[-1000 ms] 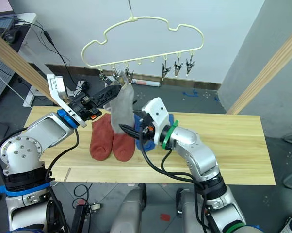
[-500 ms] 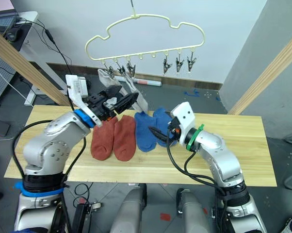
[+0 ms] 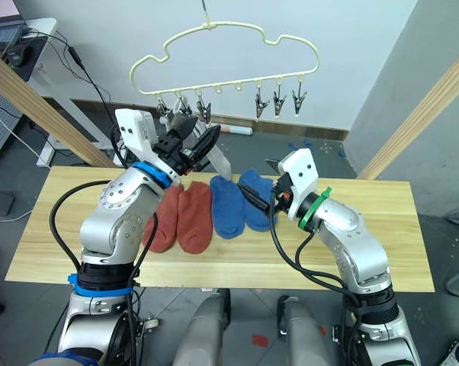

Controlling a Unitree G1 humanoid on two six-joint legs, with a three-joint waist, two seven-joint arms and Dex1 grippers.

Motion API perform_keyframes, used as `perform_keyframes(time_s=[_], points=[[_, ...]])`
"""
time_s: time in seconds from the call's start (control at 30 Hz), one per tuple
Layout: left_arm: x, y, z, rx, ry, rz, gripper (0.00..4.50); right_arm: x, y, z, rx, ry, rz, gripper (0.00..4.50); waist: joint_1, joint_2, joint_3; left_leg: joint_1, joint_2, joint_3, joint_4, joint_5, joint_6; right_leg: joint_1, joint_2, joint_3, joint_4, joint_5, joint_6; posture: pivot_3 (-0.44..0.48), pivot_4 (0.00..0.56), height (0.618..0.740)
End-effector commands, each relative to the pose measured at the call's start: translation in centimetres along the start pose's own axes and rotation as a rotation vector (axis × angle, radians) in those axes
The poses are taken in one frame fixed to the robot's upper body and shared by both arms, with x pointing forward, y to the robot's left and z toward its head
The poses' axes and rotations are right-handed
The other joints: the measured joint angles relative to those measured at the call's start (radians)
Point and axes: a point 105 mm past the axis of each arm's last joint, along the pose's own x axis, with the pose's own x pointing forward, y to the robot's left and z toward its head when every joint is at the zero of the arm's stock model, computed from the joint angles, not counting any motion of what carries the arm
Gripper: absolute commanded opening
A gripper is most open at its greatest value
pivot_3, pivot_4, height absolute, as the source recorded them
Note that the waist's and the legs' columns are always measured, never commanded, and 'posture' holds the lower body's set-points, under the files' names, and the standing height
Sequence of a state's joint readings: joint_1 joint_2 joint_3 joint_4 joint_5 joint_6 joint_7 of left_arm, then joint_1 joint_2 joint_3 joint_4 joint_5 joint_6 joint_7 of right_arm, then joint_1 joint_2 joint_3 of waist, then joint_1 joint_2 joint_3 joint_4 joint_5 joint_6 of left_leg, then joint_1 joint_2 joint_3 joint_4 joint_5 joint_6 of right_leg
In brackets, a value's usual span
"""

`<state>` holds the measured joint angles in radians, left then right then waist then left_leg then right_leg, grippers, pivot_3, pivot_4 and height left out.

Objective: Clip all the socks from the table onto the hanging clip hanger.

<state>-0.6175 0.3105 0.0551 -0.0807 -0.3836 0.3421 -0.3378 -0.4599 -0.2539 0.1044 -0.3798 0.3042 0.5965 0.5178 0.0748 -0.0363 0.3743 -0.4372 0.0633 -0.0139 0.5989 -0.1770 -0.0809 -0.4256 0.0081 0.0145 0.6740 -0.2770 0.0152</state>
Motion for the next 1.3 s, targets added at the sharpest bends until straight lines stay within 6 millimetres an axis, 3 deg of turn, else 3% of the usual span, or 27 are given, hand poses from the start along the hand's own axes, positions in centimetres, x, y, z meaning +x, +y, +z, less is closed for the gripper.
perform_keyframes(time_s=[0.03, 0.7, 1.23, 1.3], points=[[0.5, -0.1, 1.2, 0.032, -0.061, 0.011, 2.90, -0.3, 0.5, 2.6, -0.035, -0.099, 0.023, 4.50, 0.000, 0.000, 0.000, 0.000, 0.000, 0.000, 0.000, 0.000, 0.000, 0.000, 0.000, 0.000, 0.000, 0.000, 0.000, 0.144, 0.391, 0.740], [2.9, -0.4, 1.8, 0.060, -0.140, 0.020, 2.90, -0.3, -0.1, 4.0, -0.028, -0.140, 0.003, 4.50, -0.013, -0.001, 0.001, 0.000, 0.000, 0.000, 0.000, 0.000, 0.000, 0.000, 0.003, -0.001, 0.001, 0.000, 0.000, 0.124, 0.394, 0.740], [3.0, -0.2, 1.7, 0.165, -0.125, 0.028, 2.90, -0.3, -0.1, 3.9, -0.009, -0.138, -0.002, 4.50, -0.023, 0.000, 0.001, 0.000, 0.000, 0.000, 0.001, 0.000, 0.000, 0.000, 0.004, 0.000, 0.002, 0.000, 0.000, 0.129, 0.399, 0.740], [3.0, -0.1, 1.7, 0.171, -0.124, 0.033, 2.55, -0.3, -0.1, 3.9, -0.006, -0.138, -0.002, 4.50, -0.023, 0.000, 0.002, 0.000, 0.000, 0.000, 0.001, 0.000, 0.000, 0.000, 0.004, 0.000, 0.002, 0.000, 0.000, 0.129, 0.399, 0.740]])
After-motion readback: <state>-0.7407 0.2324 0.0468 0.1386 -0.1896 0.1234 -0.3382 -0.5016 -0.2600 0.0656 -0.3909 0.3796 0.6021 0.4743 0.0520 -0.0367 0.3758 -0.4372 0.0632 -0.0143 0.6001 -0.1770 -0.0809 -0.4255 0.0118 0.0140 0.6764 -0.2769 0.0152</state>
